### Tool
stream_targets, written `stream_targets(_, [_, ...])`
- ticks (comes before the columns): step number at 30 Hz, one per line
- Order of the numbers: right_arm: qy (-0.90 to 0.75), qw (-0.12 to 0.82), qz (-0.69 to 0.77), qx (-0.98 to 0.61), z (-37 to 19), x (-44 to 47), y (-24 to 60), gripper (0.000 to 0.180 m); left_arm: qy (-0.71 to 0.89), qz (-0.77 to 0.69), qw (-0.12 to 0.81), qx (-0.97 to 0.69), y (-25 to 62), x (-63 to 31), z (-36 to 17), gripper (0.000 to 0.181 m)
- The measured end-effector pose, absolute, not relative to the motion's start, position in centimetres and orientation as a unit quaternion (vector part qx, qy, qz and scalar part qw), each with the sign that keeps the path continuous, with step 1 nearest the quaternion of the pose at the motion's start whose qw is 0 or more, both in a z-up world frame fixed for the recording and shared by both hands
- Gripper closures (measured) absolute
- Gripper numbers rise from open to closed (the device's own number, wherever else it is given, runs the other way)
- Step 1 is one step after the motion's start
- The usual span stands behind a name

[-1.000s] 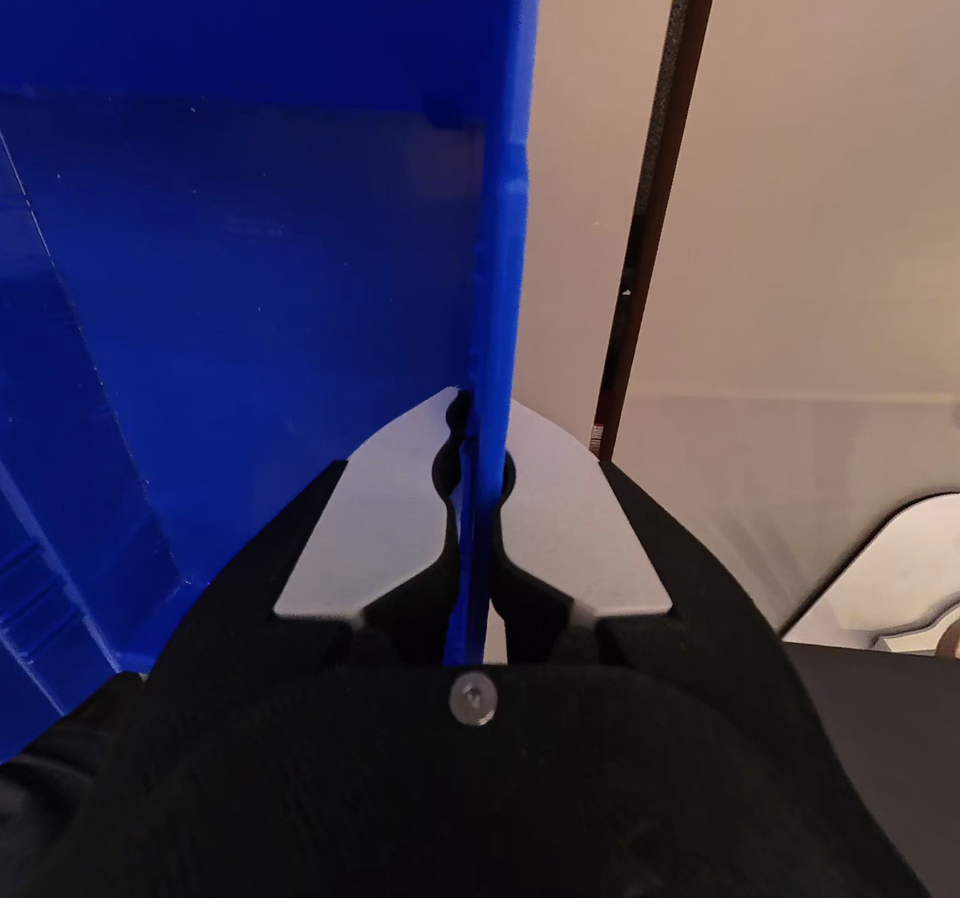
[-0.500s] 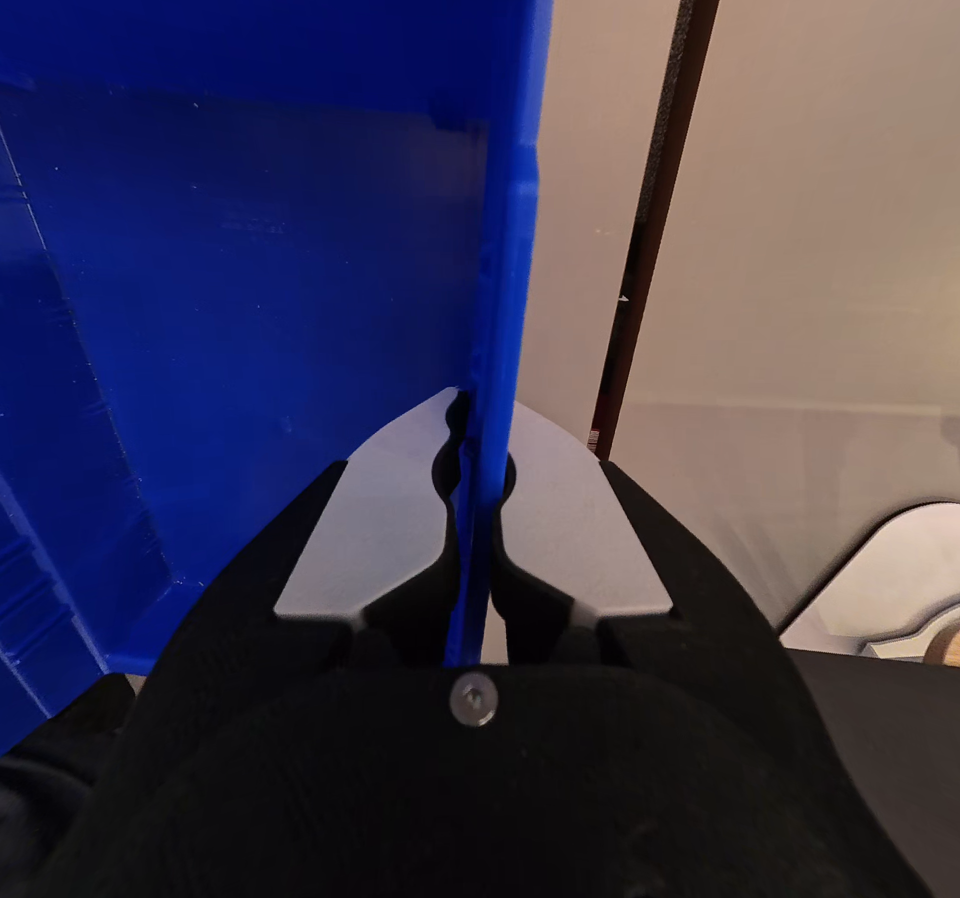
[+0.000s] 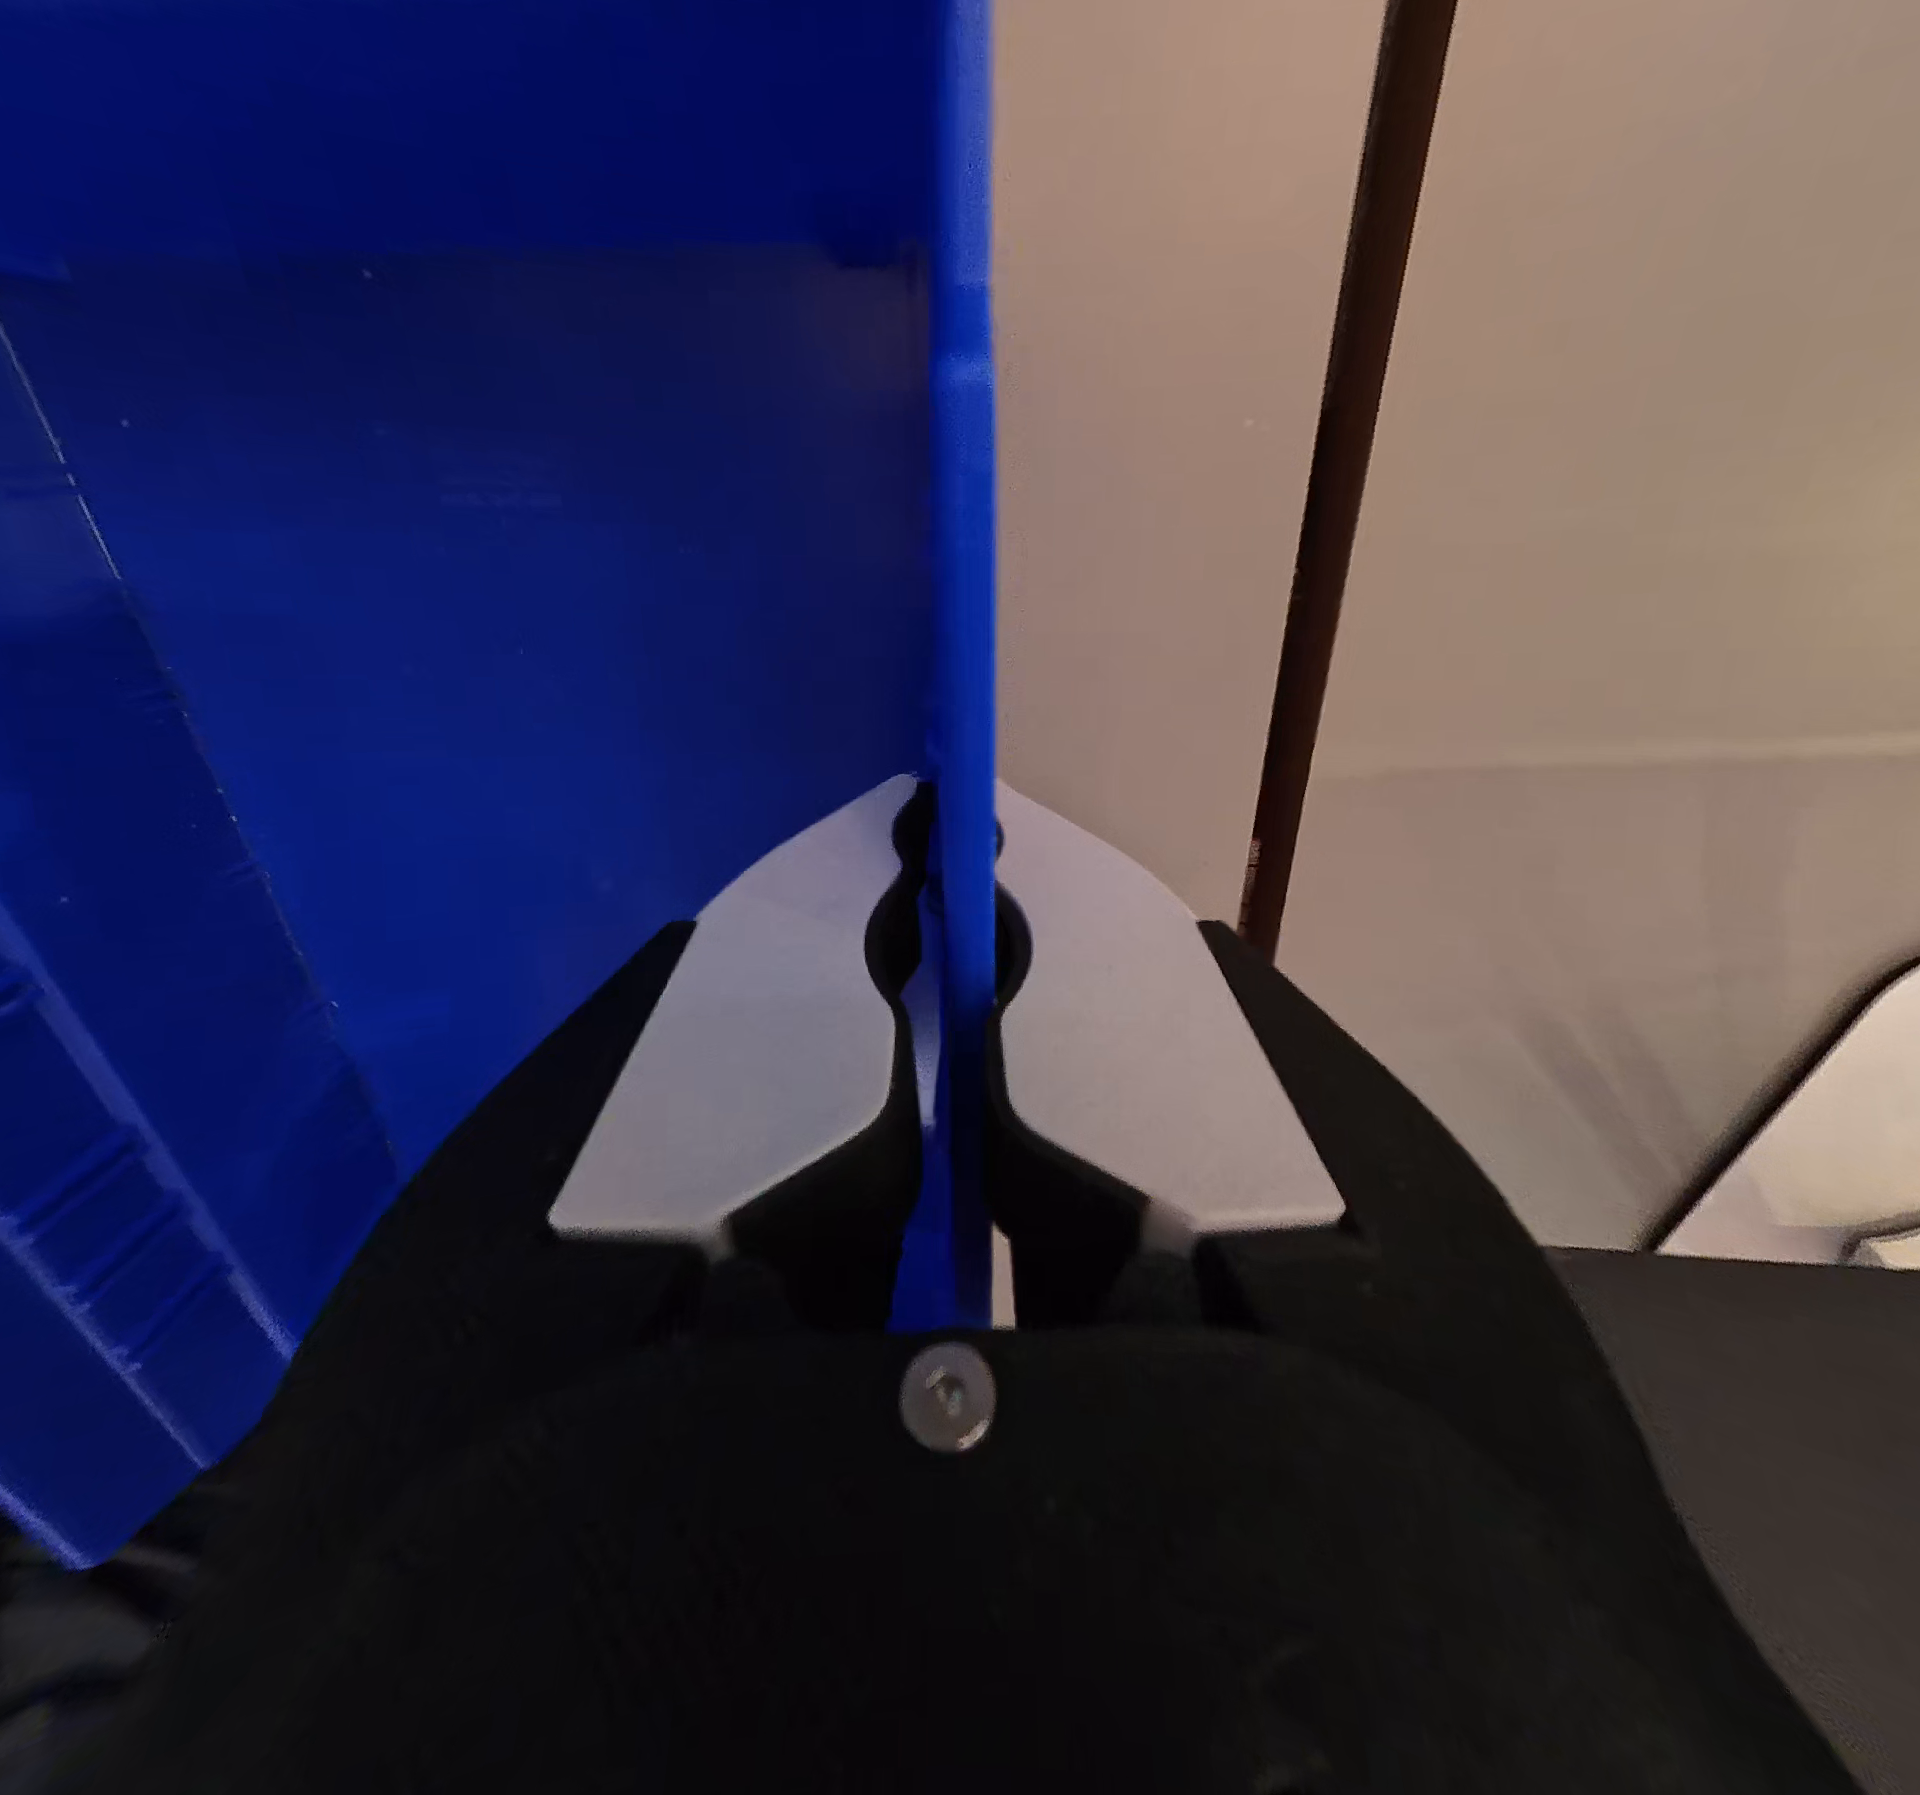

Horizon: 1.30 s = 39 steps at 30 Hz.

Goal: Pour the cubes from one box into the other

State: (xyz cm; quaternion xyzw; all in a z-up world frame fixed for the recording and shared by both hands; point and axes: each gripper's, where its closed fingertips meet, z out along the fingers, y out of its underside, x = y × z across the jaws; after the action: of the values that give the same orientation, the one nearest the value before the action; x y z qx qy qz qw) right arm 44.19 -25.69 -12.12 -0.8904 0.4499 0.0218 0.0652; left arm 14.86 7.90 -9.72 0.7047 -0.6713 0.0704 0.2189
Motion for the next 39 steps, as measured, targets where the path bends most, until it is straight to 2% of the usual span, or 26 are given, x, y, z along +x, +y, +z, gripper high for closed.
stream_targets(9, [0.46,0.07,0.027,-0.885,-12.1,42.8,-23.0,0.173,-0.637,0.069,0.203,0.74,16.7,8.1,-9.6,0.17])
stream_targets(19, [0.453,0.07,0.047,-0.887,-12.1,39.1,-15.0,0.171,-0.583,0.086,0.171,0.79,28.7,-2.5,-9.4,0.17])
stream_targets(27, [0.471,0.076,0.058,-0.877,-12.0,37.1,-9.3,0.171,-0.56,0.086,0.112,0.816,37.2,-7.3,-9.4,0.174])
stream_targets(39, [0.494,0.074,0.04,-0.865,-12.0,34.4,-6.6,0.173,-0.563,0.076,0.046,0.821,42.9,-10.9,-9.4,0.176])
